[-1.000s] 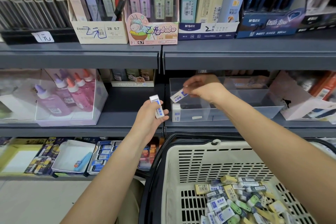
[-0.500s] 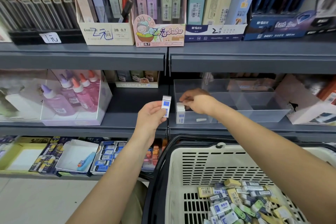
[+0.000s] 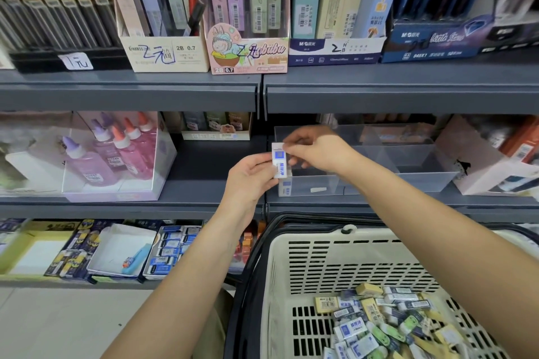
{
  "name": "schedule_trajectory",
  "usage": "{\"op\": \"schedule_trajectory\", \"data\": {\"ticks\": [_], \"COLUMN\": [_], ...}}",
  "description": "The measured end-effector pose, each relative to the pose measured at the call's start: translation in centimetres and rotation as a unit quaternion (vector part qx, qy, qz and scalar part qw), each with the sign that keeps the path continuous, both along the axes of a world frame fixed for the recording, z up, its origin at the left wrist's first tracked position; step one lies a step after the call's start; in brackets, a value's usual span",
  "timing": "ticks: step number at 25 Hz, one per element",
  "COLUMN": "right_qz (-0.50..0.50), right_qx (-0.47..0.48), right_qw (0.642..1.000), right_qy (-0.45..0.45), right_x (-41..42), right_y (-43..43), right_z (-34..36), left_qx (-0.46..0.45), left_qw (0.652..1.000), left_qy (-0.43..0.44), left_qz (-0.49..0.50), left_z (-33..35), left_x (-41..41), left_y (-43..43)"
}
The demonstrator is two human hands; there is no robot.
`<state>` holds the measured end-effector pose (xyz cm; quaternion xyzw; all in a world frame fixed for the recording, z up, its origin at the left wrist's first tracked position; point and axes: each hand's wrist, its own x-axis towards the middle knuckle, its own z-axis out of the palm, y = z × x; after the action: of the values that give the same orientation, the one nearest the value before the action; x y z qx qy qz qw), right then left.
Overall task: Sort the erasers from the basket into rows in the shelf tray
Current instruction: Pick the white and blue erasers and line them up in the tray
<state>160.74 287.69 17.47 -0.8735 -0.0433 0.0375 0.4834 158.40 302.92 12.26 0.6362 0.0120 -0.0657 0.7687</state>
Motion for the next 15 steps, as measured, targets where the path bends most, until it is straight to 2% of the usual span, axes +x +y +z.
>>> {"op": "schedule_trajectory", "data": {"ticks": [2,4,5,7,9,12,15], "right_qz": [-0.041,-0.069,-0.071,-0.048,-0.013,0.036,0.061], "right_qx": [-0.014,-0.108,-0.134,-0.126,-0.123,-0.181,-0.173], "right_qw": [0.999,0.991,0.988,0.991,0.991,0.981,0.981], "right_qy": [-0.017,-0.039,-0.033,0.011,0.057,0.06,0.057], "right_x": [0.7,1.5,1.7,1.7,1.6,1.7,1.4], "right_y": [-0.7,-1.3,-1.4,-1.0,-0.6,-0.9,-1.2], "right_z": [0.2,-0.1,-0.5,-1.8,-3.0,-3.8,-4.0], "left_qx": [0.091,0.19,0.224,0.269,0.285,0.283,0.268], "left_qw": [0.996,0.982,0.974,0.959,0.954,0.953,0.956], "left_qy": [-0.01,0.005,0.017,0.02,-0.01,-0.04,-0.049], "left_qz": [0.018,-0.009,-0.041,-0.085,-0.093,-0.1,-0.105], "left_z": [-0.7,-1.8,-2.5,-3.4,-3.9,-4.1,-4.5], "left_x": [0.9,1.6,1.7,2.0,2.6,3.3,3.6], "left_y": [0.1,-0.1,-0.4,-1.0,-1.5,-1.6,-1.4]}}
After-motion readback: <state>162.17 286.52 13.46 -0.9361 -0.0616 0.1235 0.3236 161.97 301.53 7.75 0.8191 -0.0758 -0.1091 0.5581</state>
